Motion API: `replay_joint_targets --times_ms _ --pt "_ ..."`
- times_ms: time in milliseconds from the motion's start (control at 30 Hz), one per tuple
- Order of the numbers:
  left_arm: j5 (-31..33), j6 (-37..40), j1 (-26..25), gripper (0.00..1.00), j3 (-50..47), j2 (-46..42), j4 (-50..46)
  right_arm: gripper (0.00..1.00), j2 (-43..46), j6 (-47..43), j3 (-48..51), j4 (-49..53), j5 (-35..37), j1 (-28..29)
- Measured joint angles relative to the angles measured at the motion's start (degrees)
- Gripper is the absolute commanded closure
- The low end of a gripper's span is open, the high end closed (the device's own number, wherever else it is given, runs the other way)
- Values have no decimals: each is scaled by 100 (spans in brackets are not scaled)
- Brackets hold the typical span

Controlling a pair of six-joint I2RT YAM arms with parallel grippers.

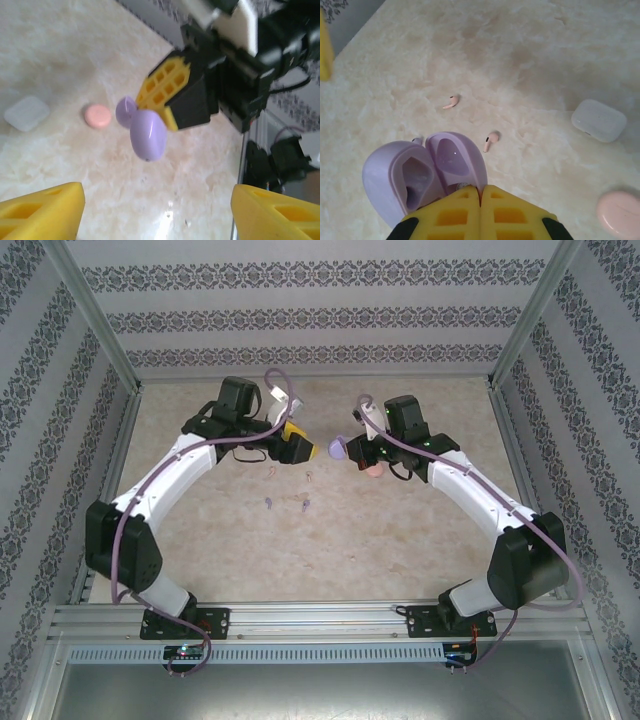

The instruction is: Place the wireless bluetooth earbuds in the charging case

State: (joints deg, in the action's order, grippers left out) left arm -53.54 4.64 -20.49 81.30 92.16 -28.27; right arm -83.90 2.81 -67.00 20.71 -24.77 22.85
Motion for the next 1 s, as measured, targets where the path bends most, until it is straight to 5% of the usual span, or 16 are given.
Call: replay_joint_targets --times_ms 267,1000 --pt "-393 717 0 29 656 734 -1207 100 -37 -448 -133 186 46 262" --pt "-1099 1099 0 47 1099 1373 -1860 100 -415 -496 -544 293 160 697"
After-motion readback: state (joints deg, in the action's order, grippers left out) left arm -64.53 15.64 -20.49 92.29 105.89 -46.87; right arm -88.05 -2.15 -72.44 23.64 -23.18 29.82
